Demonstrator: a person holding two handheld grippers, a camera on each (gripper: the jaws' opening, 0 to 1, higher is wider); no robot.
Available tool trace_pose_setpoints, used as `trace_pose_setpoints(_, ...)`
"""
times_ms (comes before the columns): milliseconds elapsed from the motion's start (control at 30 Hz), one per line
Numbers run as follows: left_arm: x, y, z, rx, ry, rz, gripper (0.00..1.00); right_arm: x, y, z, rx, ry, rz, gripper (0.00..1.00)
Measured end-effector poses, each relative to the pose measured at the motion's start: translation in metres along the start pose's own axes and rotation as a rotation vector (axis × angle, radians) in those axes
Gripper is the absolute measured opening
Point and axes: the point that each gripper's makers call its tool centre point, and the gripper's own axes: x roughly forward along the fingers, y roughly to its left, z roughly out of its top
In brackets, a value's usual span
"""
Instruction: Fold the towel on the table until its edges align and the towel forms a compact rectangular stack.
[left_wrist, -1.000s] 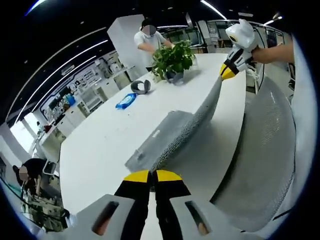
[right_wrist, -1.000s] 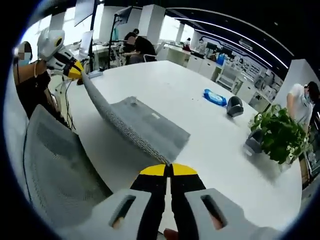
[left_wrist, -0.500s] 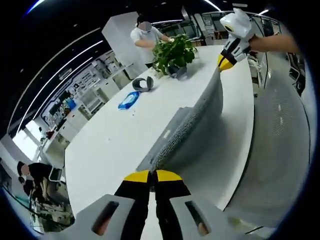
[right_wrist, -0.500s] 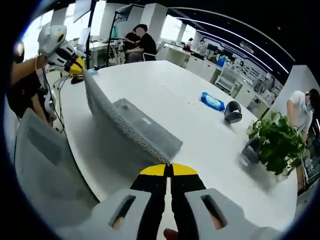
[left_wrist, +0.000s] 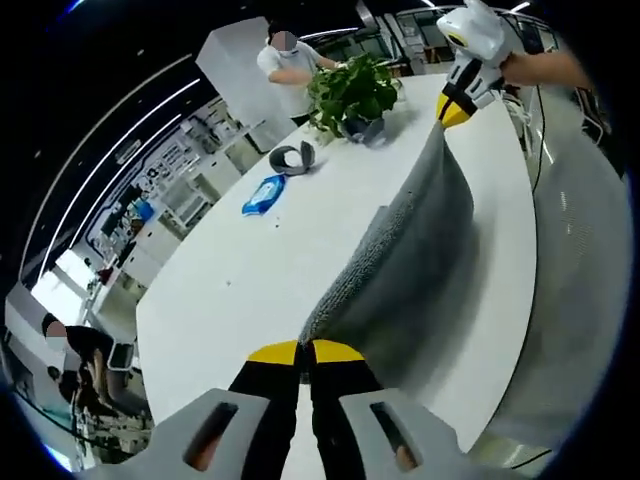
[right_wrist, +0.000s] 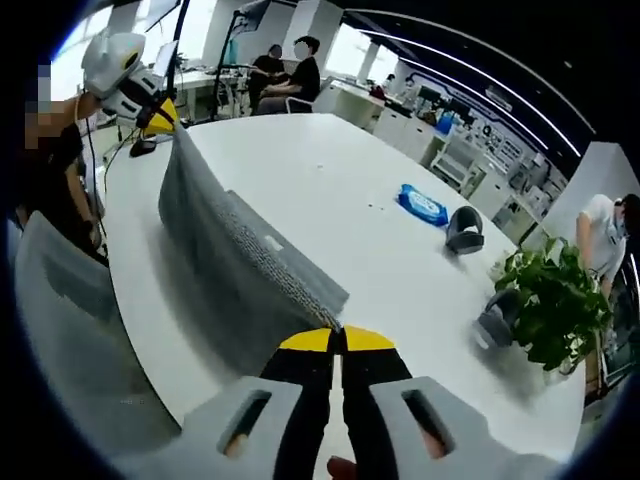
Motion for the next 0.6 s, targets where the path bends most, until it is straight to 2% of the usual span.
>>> trace_pose_setpoints(267, 0.025, 0.003, -0.009, -0.043, 0.02, -0.029, 0.02, 0.021, -0.007, -0.001, 0.008, 0.013, 0.001, 0.0)
trace_pose_setpoints(600, 0.06, 0.007, -0.031, -0.106, 0.083, -0.069, 0.02, 0.066, -0.016, 0.001, 0.013, 0.037, -0.007, 0.0)
